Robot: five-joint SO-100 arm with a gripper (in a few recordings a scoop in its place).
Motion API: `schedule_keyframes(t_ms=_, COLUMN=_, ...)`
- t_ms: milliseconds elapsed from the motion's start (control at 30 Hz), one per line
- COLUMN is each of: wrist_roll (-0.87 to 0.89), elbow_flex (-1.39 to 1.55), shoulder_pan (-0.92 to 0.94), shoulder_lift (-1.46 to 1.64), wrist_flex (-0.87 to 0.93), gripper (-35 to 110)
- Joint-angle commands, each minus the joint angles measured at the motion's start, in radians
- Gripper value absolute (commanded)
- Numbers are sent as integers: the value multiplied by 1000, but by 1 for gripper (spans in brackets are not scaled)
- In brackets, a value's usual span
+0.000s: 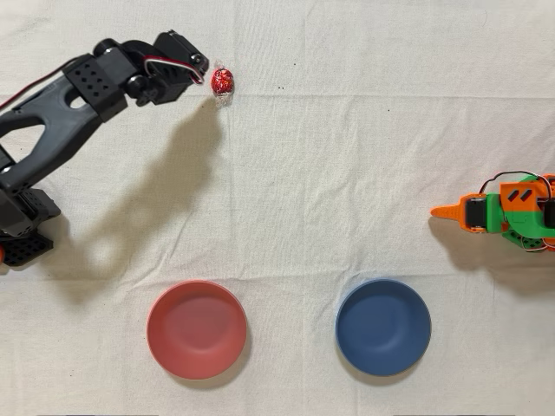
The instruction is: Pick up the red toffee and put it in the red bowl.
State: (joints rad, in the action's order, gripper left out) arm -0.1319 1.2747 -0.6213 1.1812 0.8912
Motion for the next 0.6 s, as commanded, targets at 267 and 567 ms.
schedule_keyframes(t_ms=267, wrist_roll=-61, elbow_flex=-89, shoulder_pan=35, shoulder_lift=-15, wrist_flex=49, gripper=22)
schedule_keyframes(t_ms=567, wrist_roll=-94, elbow_flex=-164, shoulder_pan=29, shoulder_lift=-74, wrist_flex=199, gripper=34)
